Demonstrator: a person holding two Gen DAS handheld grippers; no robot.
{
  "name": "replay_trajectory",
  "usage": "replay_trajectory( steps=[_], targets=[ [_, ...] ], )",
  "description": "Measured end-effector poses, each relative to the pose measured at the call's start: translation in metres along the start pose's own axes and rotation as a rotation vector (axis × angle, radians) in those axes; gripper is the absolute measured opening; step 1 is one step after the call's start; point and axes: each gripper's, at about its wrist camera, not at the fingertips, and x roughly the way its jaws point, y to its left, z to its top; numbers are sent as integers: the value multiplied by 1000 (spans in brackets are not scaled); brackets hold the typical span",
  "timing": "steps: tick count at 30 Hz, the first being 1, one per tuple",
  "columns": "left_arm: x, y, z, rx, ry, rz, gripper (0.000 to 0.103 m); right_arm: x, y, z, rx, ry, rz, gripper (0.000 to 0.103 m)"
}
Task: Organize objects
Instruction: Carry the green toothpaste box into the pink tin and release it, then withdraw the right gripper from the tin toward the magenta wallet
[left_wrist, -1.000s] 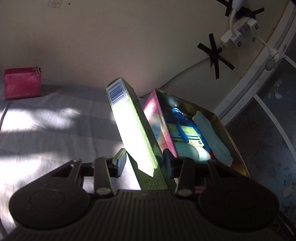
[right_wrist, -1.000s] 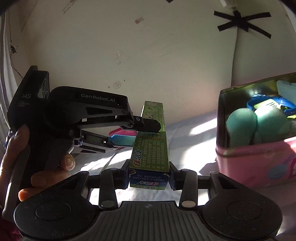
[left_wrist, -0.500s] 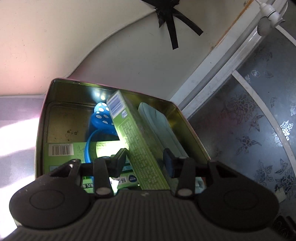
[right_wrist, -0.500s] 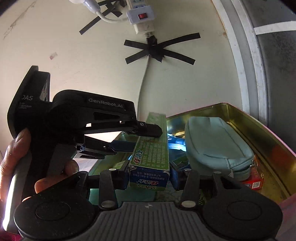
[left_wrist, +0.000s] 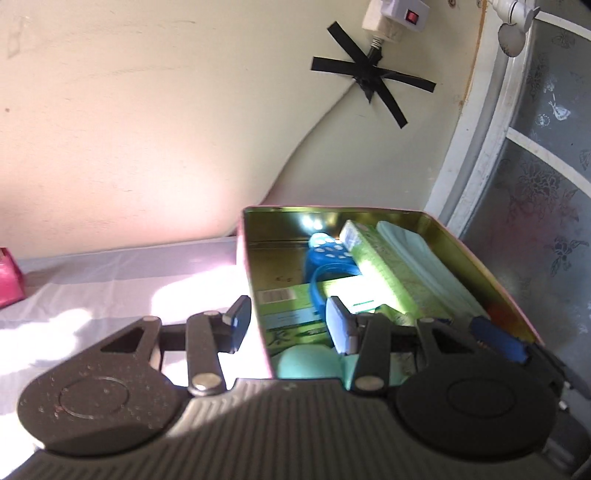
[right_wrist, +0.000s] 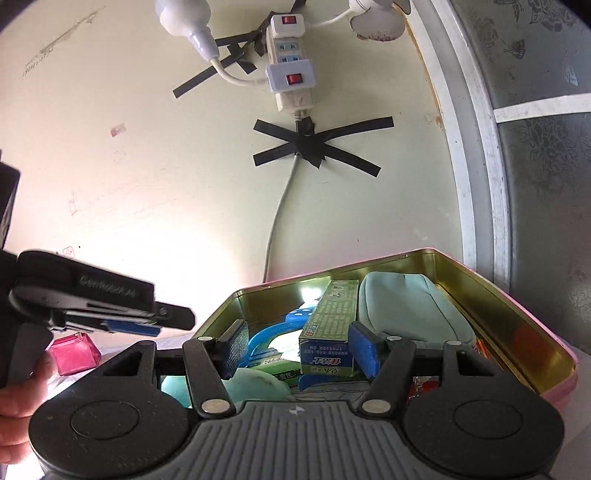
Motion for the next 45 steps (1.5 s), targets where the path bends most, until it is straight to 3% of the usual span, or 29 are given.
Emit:
replay_trajectory(
  steps=[4,12,21,27,37,45],
  targets=[
    [-29,32,-30,16,-11,118,48,-17,22,-4,0,-2,27,56],
    [-62,109,-92,-14,17,283,49,-41,78,-25,-17,-1,76,56],
    [-74,182,-124,-100,27,362,50,-38,123,-44,-36,48,86,56],
    [-74,201,-135,-113,-9,360,52,-32,122,-38,11,42,20,56],
    [-70,213,-141,-140,-43,323,53,-20,145,-48,-24,78,-4,56],
    [-74,215,-143,-140,-70,277,55,-14,140,-46,7,82,-44,56]
  ],
)
